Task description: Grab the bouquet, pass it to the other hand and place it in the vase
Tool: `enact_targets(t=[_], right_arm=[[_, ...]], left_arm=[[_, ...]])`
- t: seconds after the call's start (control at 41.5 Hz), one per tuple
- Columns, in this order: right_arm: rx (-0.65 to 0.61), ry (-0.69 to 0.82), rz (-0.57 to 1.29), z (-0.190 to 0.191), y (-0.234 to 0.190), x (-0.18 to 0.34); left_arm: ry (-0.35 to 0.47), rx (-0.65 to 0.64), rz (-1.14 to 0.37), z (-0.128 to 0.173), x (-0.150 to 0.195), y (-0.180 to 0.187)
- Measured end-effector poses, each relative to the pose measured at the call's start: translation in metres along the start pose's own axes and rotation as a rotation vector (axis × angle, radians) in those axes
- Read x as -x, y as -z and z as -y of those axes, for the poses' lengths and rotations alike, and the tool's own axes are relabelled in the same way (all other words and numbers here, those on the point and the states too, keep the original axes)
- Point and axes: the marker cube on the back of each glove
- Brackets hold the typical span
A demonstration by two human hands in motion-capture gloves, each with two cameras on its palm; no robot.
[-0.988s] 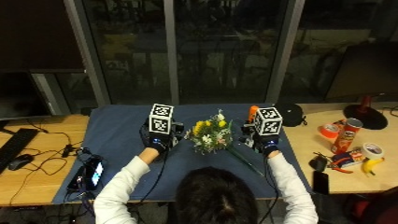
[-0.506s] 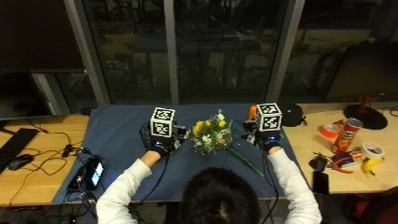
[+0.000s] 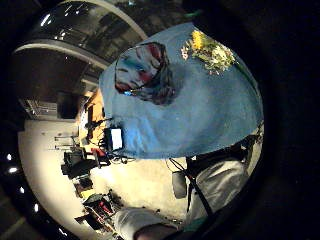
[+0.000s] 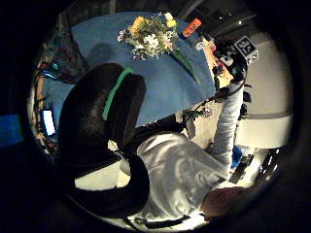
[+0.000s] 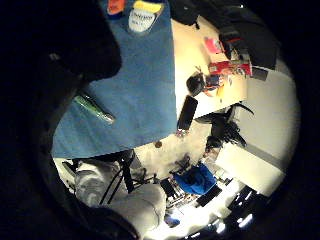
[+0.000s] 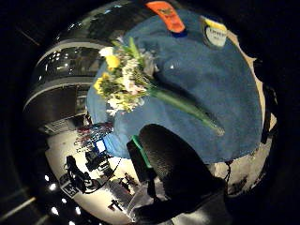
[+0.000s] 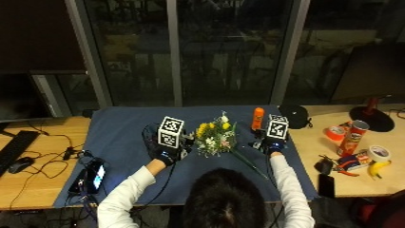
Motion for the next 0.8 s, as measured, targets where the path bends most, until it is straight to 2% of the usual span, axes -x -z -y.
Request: enact_targets(t=[0.096,0.265,0.53,0.723,0.795], right_arm=[[0.011,-0.026,-0.002,0.005,-0.020,-0.001],[0.036,-0.020,0.020,-0.040,-0.045,0.012],[0.085,-0.085,0.035,-0.047,-0.099,0.018],[0.154,-0.041,0.011,-0.048,-0.118,0.028],[0.127,-0.084,-0.039,-0.047,-0.123,0.029]], left_arm=[[-0.010,0.013,0.004,-0.002,-0.001,-0.006],[-0.002,0.036,-0.014,0.000,0.003,-0.017],[0.012,0.046,-0.014,-0.002,0.008,-0.017],[0.015,0.067,-0.028,0.000,0.009,-0.024],[0.017,0.069,-0.029,0.000,0.009,-0.024]])
